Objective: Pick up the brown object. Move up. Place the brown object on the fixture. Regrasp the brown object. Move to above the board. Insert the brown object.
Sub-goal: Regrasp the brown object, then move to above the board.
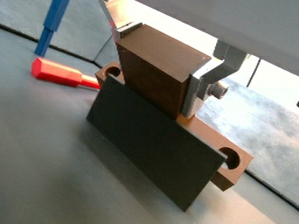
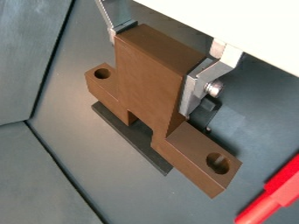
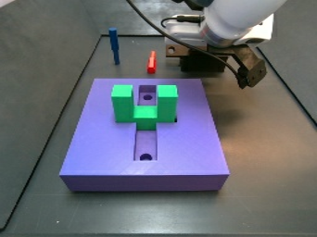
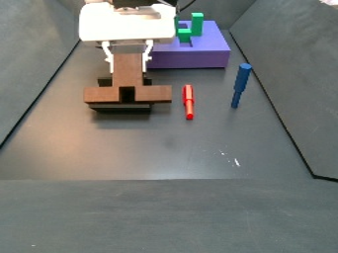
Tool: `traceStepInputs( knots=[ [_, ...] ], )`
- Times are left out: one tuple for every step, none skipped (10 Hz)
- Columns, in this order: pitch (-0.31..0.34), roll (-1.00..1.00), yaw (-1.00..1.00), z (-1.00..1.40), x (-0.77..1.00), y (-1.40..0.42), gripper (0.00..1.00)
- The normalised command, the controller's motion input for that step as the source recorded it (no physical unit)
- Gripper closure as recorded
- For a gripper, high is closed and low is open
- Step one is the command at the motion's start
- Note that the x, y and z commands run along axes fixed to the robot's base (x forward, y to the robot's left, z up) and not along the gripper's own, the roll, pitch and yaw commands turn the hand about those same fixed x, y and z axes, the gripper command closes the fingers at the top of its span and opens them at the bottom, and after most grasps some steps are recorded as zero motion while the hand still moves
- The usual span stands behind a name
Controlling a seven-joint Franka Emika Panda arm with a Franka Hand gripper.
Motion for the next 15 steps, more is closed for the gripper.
traceStepInputs(
  knots=[
    [0.0,0.0,0.0,0.0,0.0,0.0,1.0],
    [0.0,0.0,0.0,0.0,0.0,0.0,1.0],
    [0.0,0.0,0.0,0.0,0.0,0.0,1.0],
    [0.0,0.0,0.0,0.0,0.0,0.0,1.0],
    [0.0,0.0,0.0,0.0,0.0,0.0,1.0],
    [0.0,0.0,0.0,0.0,0.0,0.0,1.0],
    [0.0,0.0,0.0,0.0,0.0,0.0,1.0],
    [0.0,0.0,0.0,0.0,0.0,0.0,1.0],
    [0.0,0.0,0.0,0.0,0.0,0.0,1.0],
    [0.0,0.0,0.0,1.4,0.0,0.0,1.0],
    [-0.044,-0.02,0.0,1.4,0.02,0.0,1.0],
    [-0.061,-0.08,0.0,1.4,0.0,0.01,1.0],
    [-0.061,-0.03,-0.01,1.4,0.0,0.02,1.0],
    [-0.006,-0.01,-0.04,1.4,0.0,0.0,1.0],
    [0.008,-0.01,-0.04,1.4,0.0,0.0,1.0]
  ],
)
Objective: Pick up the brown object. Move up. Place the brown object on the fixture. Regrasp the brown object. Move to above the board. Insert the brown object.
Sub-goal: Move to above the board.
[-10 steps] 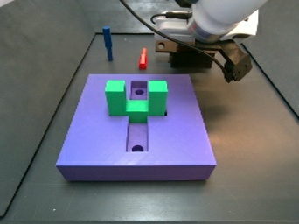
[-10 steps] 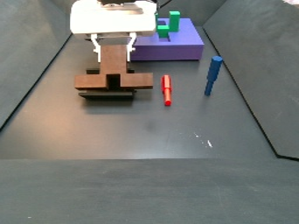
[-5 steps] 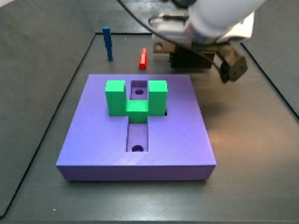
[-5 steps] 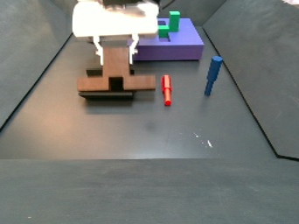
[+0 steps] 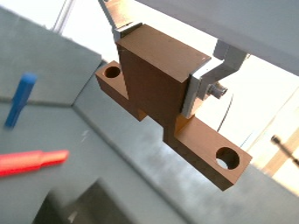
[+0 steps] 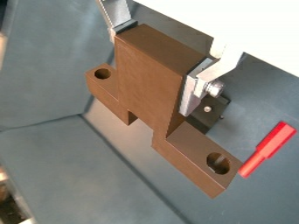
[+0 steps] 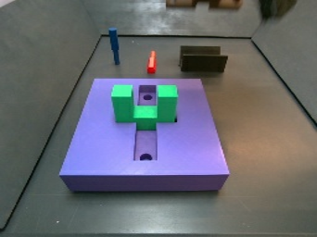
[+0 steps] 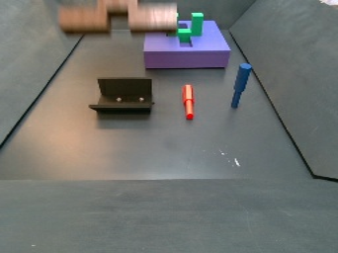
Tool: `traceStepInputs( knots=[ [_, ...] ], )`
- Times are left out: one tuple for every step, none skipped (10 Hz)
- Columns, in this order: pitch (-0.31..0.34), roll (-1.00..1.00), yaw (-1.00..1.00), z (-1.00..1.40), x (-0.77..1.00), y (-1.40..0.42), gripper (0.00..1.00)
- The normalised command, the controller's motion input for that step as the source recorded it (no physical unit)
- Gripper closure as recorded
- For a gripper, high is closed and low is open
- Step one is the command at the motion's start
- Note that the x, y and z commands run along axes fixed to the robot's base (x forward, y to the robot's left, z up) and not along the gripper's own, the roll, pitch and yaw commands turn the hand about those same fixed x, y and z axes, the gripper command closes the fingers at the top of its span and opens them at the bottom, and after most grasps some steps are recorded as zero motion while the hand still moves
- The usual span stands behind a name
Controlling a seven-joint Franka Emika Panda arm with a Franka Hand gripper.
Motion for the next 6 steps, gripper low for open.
traceStepInputs(
  knots=[
    [0.028,-0.01,-0.03,1.4,0.01,-0.01,1.0],
    [0.061,-0.01,-0.02,0.73,0.01,-0.02,1.0],
    [0.074,0.0,-0.01,0.33,0.03,-0.01,1.0],
    [0.081,0.02,0.0,0.17,0.04,0.0,1.0],
    [0.071,-1.0,-0.01,0.27,-0.83,-1.4,1.0],
    [0.058,-1.0,0.0,0.27,-0.86,-1.4,1.0]
  ],
)
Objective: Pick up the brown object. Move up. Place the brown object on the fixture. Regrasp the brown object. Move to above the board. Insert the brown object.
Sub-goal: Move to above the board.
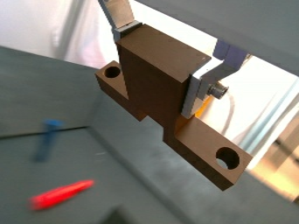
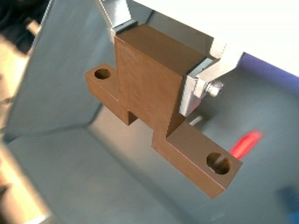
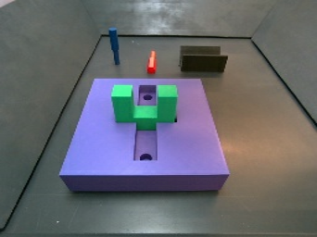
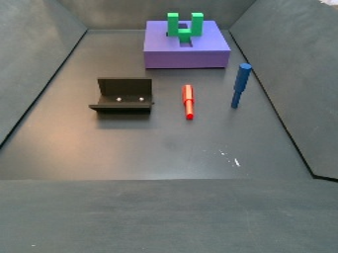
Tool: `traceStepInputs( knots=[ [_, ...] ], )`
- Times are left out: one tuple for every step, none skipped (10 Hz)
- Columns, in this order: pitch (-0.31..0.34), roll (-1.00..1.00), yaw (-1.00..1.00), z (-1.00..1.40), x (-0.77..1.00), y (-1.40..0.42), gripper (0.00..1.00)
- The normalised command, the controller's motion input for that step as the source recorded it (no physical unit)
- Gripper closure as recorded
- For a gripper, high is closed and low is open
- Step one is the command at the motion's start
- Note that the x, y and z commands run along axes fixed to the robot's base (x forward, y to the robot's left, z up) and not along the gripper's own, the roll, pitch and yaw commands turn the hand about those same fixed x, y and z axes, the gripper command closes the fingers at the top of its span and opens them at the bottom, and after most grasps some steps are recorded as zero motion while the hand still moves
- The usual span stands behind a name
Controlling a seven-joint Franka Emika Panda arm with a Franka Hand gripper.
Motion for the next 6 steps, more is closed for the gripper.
traceStepInputs(
  knots=[
    [0.045,-1.0,0.0,0.27,-0.92,-1.4,1.0],
    [0.046,-1.0,0.01,0.25,-0.91,-1.4,1.0],
    [0.042,-1.0,0.01,0.25,-0.92,-1.4,1.0],
    [0.039,-1.0,0.02,0.25,-0.94,-1.4,1.0],
    [0.021,-1.0,0.02,0.07,-0.37,-0.49,1.0],
    [0.019,-1.0,0.02,0.0,-0.11,-0.09,1.0]
  ],
)
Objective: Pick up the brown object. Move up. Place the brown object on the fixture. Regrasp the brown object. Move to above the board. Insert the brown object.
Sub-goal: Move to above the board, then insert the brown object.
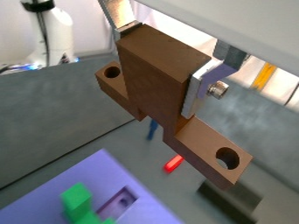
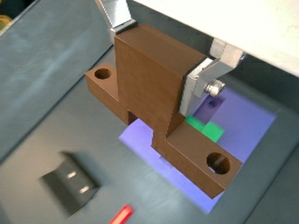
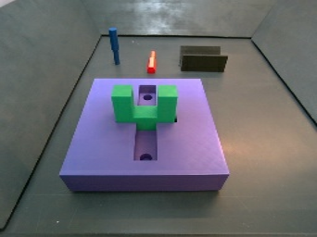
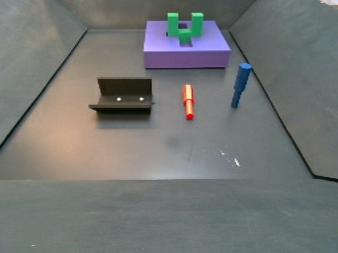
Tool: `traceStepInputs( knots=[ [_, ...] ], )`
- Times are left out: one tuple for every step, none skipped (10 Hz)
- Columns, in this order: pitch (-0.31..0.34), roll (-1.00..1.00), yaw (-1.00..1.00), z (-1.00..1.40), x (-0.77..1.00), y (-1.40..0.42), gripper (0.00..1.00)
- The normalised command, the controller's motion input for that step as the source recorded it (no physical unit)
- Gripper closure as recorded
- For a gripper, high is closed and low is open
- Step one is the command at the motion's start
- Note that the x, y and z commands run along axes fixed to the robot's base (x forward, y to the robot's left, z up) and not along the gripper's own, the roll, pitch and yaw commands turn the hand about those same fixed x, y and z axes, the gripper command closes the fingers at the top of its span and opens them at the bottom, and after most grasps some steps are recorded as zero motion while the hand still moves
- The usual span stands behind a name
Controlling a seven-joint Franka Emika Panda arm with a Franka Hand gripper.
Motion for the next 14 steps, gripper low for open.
traceStepInputs(
  knots=[
    [0.02,-1.0,0.02,0.02,-0.06,-0.03,1.0],
    [-0.006,-0.94,0.01,0.02,-0.07,-0.02,1.0],
    [-0.034,-0.63,0.01,-0.01,-0.07,0.0,1.0],
    [-0.035,-0.37,0.0,0.0,-0.05,0.01,1.0],
    [-0.036,-0.27,0.0,-0.01,-0.04,0.01,1.0],
    [0.0,0.0,0.0,0.0,0.02,0.0,1.0],
    [-0.003,-0.03,-0.14,0.0,0.21,-0.01,1.0],
    [-0.043,-0.16,-0.12,0.0,-0.01,-0.1,1.0],
    [-0.027,-0.19,-0.31,-0.04,-0.13,-0.25,1.0],
    [0.0,-0.16,-0.53,0.0,-0.01,-0.24,1.0],
    [0.0,-0.19,-0.8,0.0,0.03,-0.15,1.0],
    [-0.001,-0.15,-0.97,0.0,0.0,-0.07,1.0],
    [0.0,-0.12,-0.99,0.0,0.0,-0.05,1.0],
    [0.116,0.0,-0.83,0.0,0.08,0.04,1.0]
  ],
)
